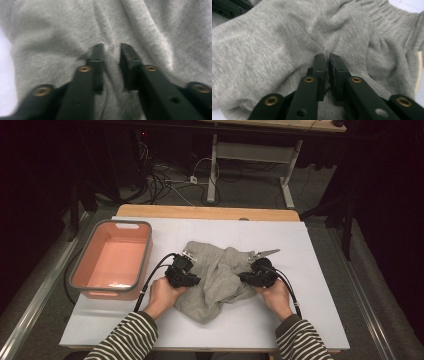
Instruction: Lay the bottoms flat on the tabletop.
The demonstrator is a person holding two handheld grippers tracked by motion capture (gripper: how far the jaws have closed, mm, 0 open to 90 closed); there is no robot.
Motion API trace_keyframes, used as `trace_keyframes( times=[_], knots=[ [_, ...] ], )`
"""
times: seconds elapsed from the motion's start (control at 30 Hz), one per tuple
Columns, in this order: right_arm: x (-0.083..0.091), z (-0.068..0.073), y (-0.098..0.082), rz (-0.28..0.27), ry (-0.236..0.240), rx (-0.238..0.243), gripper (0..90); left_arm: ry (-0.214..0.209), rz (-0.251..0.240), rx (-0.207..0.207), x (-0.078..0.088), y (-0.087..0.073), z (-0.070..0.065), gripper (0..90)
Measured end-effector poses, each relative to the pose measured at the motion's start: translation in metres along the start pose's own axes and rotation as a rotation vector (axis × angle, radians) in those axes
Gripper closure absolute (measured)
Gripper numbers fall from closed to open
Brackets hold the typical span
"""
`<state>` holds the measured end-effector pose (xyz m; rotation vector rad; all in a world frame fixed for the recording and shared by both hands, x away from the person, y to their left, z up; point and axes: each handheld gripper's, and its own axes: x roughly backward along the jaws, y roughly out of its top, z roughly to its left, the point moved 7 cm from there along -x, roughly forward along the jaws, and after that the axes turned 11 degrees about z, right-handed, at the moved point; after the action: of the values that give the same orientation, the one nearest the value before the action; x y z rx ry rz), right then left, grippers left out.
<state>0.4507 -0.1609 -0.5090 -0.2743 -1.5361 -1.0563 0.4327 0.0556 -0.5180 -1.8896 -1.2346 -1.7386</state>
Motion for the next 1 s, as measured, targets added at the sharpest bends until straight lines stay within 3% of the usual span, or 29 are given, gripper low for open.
trace_keyframes(
  times=[0.07,0.3,0.43,0.53,0.67,0.77,0.9,1.0],
  knots=[
    [-0.001,0.001,-0.001,0.007,-0.007,0.012,88.3,-0.013,0.004,-0.006,0.0,-0.004,-0.003,83.5],
    [0.002,0.005,-0.007,0.023,0.005,0.033,90.0,-0.082,0.008,-0.005,0.001,-0.02,-0.017,84.9],
    [0.003,0.016,-0.018,0.077,-0.003,0.075,90.0,-0.083,0.024,-0.019,0.004,-0.028,-0.027,84.6],
    [0.008,0.017,-0.018,0.064,-0.014,0.092,85.7,-0.089,-0.022,-0.01,0.011,-0.024,-0.028,77.3],
    [0.021,0.006,-0.011,-0.01,-0.013,0.042,71.2,-0.013,-0.09,-0.013,0.027,-0.013,-0.019,59.8],
    [0.032,-0.009,-0.005,-0.066,-0.048,-0.001,63.2,0.021,-0.145,0.015,0.043,-0.001,-0.006,52.1],
    [0.036,-0.026,0.0,-0.093,-0.087,-0.065,57.7,0.062,-0.154,0.049,0.05,0.009,0.011,49.6],
    [0.03,-0.036,0.003,-0.074,-0.1,-0.094,57.8,0.082,-0.135,0.073,0.049,0.015,0.022,49.0]
  ],
)
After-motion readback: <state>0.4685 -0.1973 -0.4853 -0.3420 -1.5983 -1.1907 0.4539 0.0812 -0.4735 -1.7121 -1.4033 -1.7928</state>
